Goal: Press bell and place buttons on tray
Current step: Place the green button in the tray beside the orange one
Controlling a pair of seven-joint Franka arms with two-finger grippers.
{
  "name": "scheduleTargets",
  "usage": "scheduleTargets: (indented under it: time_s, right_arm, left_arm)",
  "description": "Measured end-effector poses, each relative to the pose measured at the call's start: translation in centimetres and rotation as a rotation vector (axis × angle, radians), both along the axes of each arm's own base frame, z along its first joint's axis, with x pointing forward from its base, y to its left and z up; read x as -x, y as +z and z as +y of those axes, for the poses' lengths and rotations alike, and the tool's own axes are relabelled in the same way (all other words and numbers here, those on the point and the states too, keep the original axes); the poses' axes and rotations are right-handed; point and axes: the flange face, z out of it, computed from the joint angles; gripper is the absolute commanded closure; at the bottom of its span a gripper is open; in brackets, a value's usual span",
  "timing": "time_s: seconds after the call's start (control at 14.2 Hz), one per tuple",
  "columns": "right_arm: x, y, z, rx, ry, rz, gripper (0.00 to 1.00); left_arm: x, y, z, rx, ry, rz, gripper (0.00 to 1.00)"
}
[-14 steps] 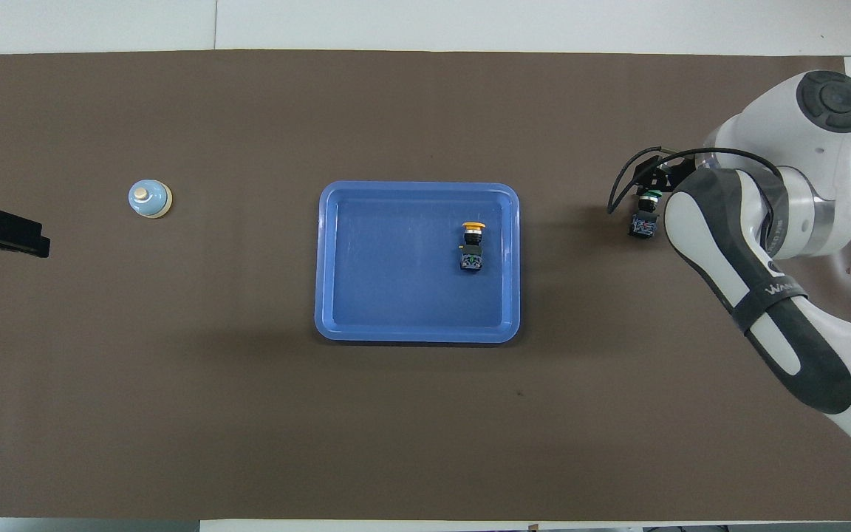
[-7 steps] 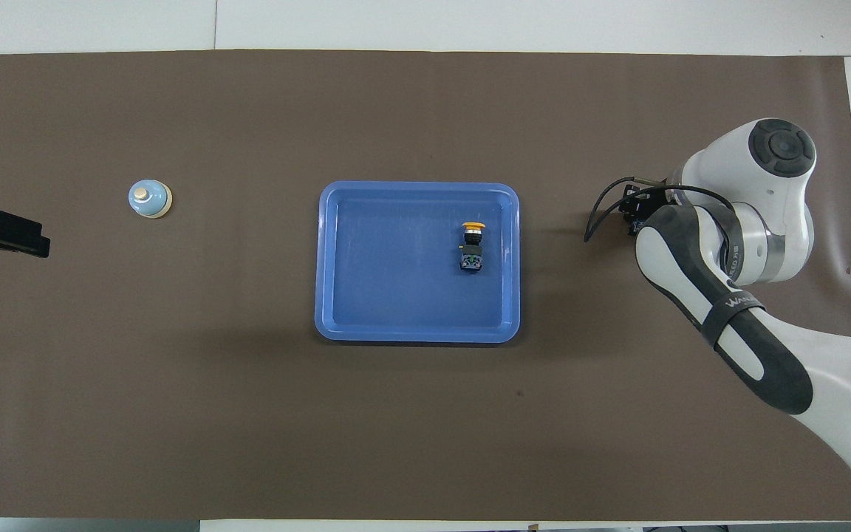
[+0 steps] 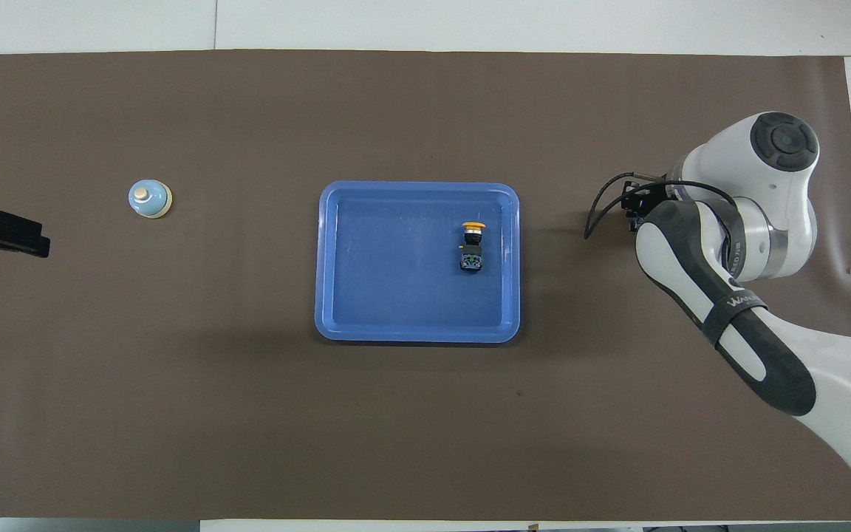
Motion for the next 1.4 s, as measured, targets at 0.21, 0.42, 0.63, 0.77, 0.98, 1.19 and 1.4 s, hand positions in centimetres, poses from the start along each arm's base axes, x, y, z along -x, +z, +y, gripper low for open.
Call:
scheduleTargets:
  time_s: [0.21, 0.42, 0.63, 0.77, 0.98, 1.19, 1.4]
  right_arm:
    - [-1.5, 7.4, 6.0, 0.004, 0.046, 0.025, 1.00]
    - [-1.1, 10.4, 14.7, -0.003, 0.084, 0.018, 1.00]
    - [1.8, 9.9, 25.2, -0.028, 0.133, 0.015, 1.00]
    - [4.0, 8.4, 30.3, -0.028, 0.170, 0.018, 1.00]
    - [5.3, 4.8, 35.1, -0.047, 0.173, -0.016, 1.00]
    - [5.2, 0.4, 35.4, -0.058, 0.151, -0.034, 1.00]
    - [5.5, -2.7, 34.7, -0.051, 0.141, -0.027, 1.00]
  left_arm:
    - [0.0, 0.0, 0.0, 0.000, 0.000, 0.000, 0.00]
    - [0.0, 0.0, 0.0, 0.000, 0.000, 0.000, 0.00]
    - [0.0, 0.0, 0.0, 0.000, 0.000, 0.000, 0.00]
    - [0.0, 0.0, 0.0, 0.000, 0.000, 0.000, 0.00]
    - [0.0, 0.0, 0.0, 0.000, 0.000, 0.000, 0.00]
    - [0.0, 0.0, 0.0, 0.000, 0.000, 0.000, 0.00]
    - [0.0, 0.0, 0.0, 0.000, 0.000, 0.000, 0.00]
